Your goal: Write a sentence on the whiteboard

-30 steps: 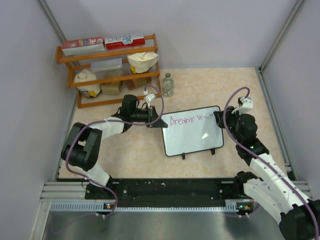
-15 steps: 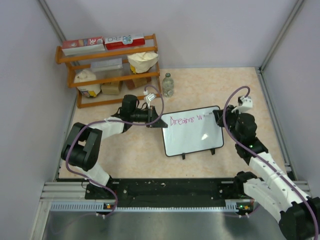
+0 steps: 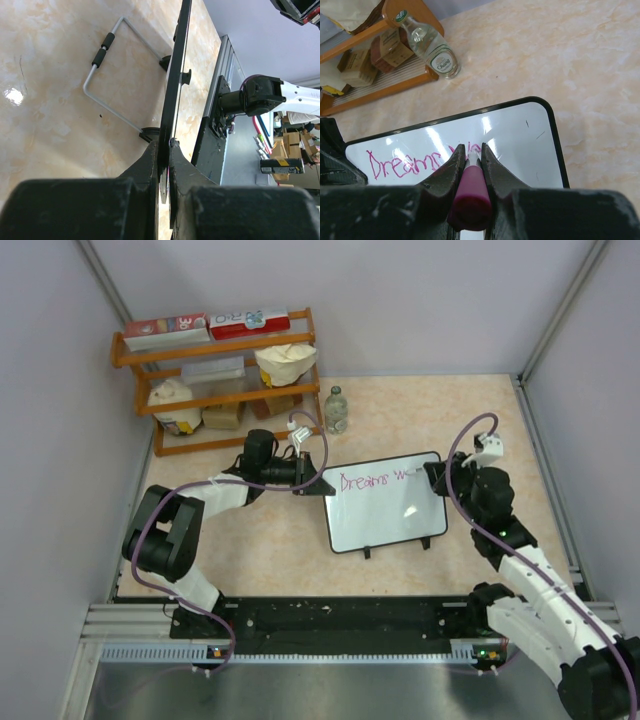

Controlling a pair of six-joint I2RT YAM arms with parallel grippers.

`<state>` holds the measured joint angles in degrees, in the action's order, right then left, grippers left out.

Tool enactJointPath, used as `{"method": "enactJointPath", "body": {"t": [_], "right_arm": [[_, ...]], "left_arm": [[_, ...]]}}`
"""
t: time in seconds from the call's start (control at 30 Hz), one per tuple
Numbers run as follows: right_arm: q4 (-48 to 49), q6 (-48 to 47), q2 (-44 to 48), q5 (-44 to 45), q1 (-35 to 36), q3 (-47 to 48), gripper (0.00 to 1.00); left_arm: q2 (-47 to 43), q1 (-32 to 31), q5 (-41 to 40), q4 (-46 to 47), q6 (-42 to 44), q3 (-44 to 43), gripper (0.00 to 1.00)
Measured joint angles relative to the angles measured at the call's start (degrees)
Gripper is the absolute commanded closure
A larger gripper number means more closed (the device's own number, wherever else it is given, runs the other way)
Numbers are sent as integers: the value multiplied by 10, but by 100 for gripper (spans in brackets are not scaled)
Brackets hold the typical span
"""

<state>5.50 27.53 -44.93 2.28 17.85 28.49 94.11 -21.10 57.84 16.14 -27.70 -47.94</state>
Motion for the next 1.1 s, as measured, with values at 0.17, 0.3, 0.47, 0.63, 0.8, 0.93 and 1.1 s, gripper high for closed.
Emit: {"method": "enactJointPath", "body": {"t": [0.17, 0.3, 0.47, 0.63, 0.8, 0.93, 1.1], "right_arm": [[-14, -1, 15, 0, 0, -9, 100], [-23, -4, 22, 2, 0, -12, 100], [-24, -4, 22, 10, 0, -11, 100], [-21, -3, 18, 22, 0, -10, 100], [-15, -3, 2, 26, 0, 3, 100], [-7, 1, -9, 26, 0, 9, 100], [-1, 2, -21, 21, 0, 19, 100]], "left_arm": [[0, 0, 0, 0, 0, 0, 100], [0, 0, 0, 0, 0, 0, 100], [0, 0, 0, 0, 0, 0, 100], [0, 0, 0, 0, 0, 0, 100], [0, 0, 0, 0, -1, 0, 100], [0, 0, 0, 0, -1, 0, 100], [0, 0, 0, 0, -1, 0, 100]]}}
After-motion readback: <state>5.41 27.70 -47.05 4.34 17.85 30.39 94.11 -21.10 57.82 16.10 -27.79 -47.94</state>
